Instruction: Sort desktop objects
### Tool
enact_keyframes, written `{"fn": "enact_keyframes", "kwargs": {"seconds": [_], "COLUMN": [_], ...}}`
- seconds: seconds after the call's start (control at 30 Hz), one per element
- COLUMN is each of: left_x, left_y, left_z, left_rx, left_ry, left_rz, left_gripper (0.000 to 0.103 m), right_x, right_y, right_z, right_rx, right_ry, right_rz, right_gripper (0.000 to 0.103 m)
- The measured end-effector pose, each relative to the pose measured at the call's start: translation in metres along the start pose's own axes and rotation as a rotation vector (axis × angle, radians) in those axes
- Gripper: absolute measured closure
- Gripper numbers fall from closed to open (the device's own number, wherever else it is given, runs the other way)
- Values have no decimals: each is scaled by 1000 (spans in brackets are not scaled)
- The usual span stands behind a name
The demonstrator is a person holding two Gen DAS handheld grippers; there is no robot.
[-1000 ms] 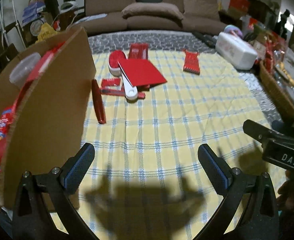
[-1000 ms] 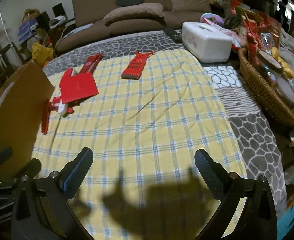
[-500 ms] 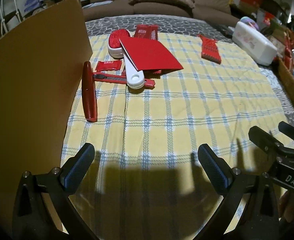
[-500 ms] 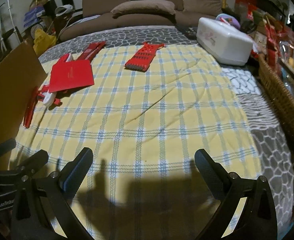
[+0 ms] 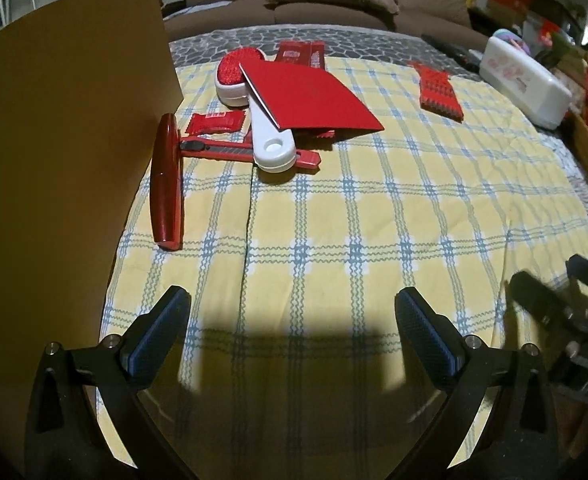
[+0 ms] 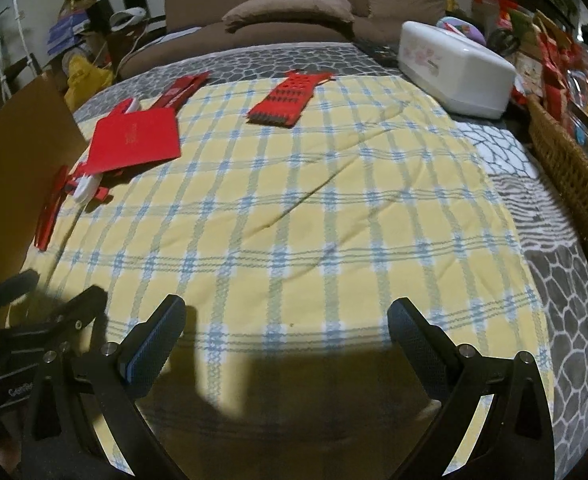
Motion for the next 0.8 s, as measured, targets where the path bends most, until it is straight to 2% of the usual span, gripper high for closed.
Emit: {"fn": "enact_keyframes", "kwargs": {"seconds": [0.1, 0.8], "left_x": [-1, 0], "left_y": [2, 2], "left_z": [0, 2], "left_rx": [17, 23], "left_ry": [-3, 3], "left_rz": [-13, -23], "left_gripper": [0, 0], "right_x": [-5, -2], "right_y": [3, 2], "right_z": [5, 8], "right_rx": [-1, 12], "right_ry": [20, 27], "right_rz": [-35, -21], "right_gripper": [0, 0]}}
Point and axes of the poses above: each gripper's, at about its wrist camera, not at the fingertips, and z roughly the way its jaws point, x to its right, y to its underside, the point moved 1 cm from there along z, roughly the way its jaws point, and after that the axes turned 5 degrees about z, right-handed, at the moved point
